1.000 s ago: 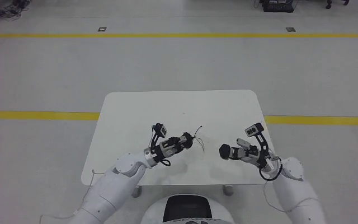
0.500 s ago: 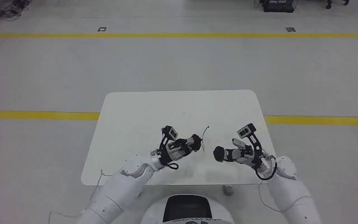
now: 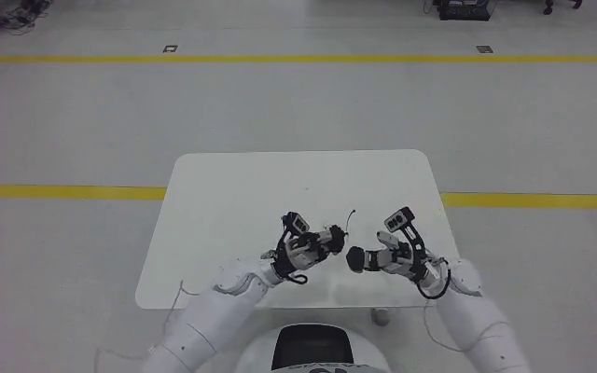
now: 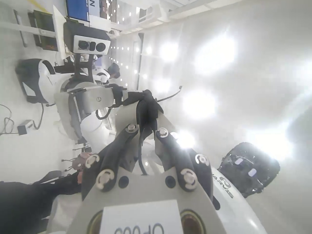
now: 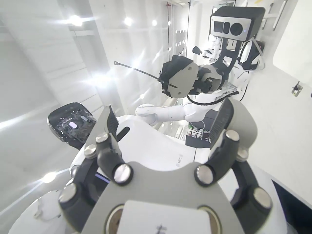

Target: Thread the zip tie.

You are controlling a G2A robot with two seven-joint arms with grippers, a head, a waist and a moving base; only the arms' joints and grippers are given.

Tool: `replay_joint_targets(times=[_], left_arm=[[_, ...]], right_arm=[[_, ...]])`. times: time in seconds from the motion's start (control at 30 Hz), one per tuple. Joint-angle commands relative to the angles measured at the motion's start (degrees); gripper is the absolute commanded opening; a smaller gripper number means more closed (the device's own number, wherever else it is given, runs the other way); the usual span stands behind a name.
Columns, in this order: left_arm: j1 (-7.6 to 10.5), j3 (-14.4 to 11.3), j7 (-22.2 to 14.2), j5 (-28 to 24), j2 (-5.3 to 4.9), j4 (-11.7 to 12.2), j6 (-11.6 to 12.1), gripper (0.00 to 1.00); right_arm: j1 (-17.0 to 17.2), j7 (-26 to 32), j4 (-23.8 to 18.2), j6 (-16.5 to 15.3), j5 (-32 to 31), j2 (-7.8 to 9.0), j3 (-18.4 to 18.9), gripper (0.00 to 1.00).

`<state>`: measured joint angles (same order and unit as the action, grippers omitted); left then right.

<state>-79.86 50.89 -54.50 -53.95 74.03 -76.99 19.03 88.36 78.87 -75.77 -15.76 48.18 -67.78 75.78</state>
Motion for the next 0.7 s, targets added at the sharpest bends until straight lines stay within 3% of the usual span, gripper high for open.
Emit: replay_joint_targets(times=[0.0,0.2,0.43,0.67], left_arm=[[-0.23,-0.2,-2.4,-3.2,0.25,0.9,0.5,0.00],[0.16,-0.8,-6.5,-8.5,1.64,4.7,0.5,0.00],[-0.08,-1.0,-5.5,-9.4,1.72,3.9,-0.4,0.00],[-0.64,-1.3,-9.2,-13.4,2.08,4.6,0.1,0.00]], right_arm=[[-0.5,0.8,0.3,0.4,2.4,-0.17,-0.9,1.00],[-1.6,0.8,0.6,0.6,5.5,-0.16,-3.2,1.00],[-1.3,-1.1,-0.4,1.0,5.7,-0.26,-3.6,1.00],[-1.7,0.8,0.4,2.2,8.9,-0.45,-4.3,1.00]])
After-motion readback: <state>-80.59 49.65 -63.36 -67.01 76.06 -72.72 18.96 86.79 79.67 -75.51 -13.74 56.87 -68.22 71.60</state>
